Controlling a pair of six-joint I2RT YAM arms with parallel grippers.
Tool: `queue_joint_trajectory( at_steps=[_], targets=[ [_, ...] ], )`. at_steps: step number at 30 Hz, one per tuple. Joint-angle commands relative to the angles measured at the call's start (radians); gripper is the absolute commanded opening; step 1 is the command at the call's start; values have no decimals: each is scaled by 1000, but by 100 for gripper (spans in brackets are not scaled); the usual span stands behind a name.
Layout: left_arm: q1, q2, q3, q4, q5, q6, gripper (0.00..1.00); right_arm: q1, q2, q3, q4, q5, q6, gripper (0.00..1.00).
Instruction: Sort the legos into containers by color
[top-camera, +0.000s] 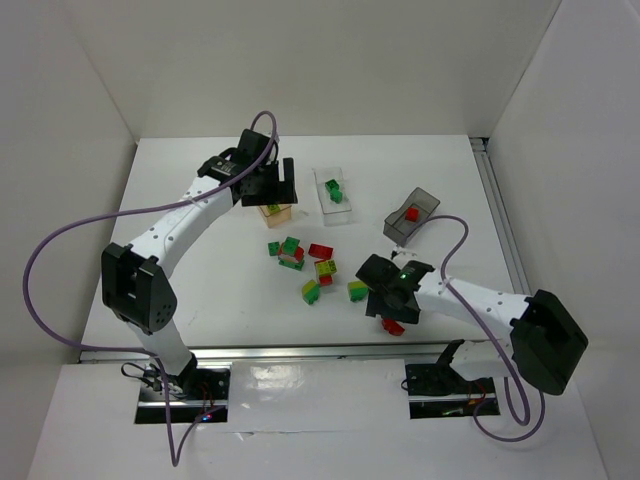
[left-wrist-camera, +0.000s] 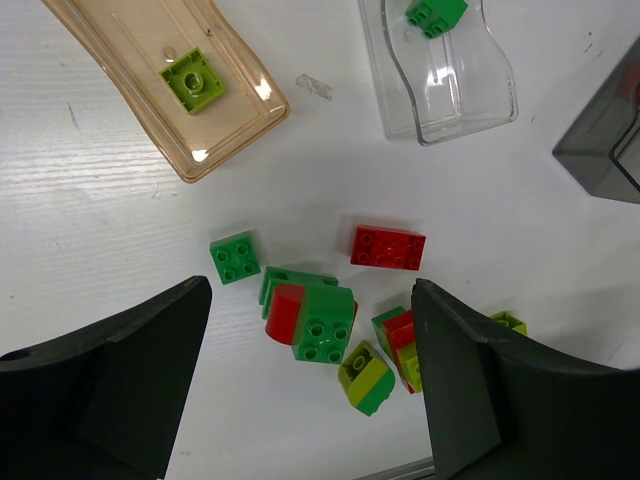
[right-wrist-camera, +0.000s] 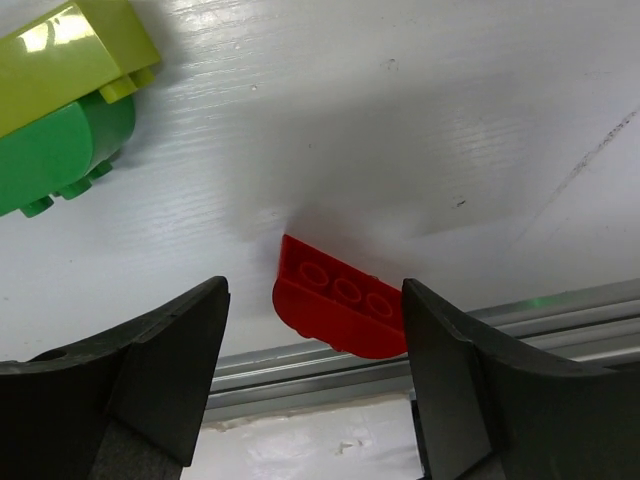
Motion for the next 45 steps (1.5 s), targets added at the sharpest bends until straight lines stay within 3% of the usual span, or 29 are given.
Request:
queue_joint_trajectory(
  at_steps=[1,10,15,21,27,29,30,36,45],
  targets=[
    [-1,14,-10,4,15,10,91,10,3,-18,3,2,-6,76],
    [-1,14,-10,4,24,10,91,10,60,-27,25,-19,-39,71],
    [-1,23,-10,4,24,10,91,10,60,-27,25,-10,-39,61],
    [-1,32,-10,4,33,10,91,10,71,4,34,-10,-39,59],
    [-1,32,-10,4,33,10,91,10,82,33,34,8,-39,49],
    [-1,32,-10,4,33,10,91,10,91,33,45,8,-51,49],
    [-1,32,-10,4,33,10,91,10,91,45,45,-5,-60,54],
    [-1,32,-10,4,33,10,91,10,89,36,43,-38,-69,64],
    [-1,51,-1,4,42,19,89,39,48,-7,43,-104,-79,62]
  ],
)
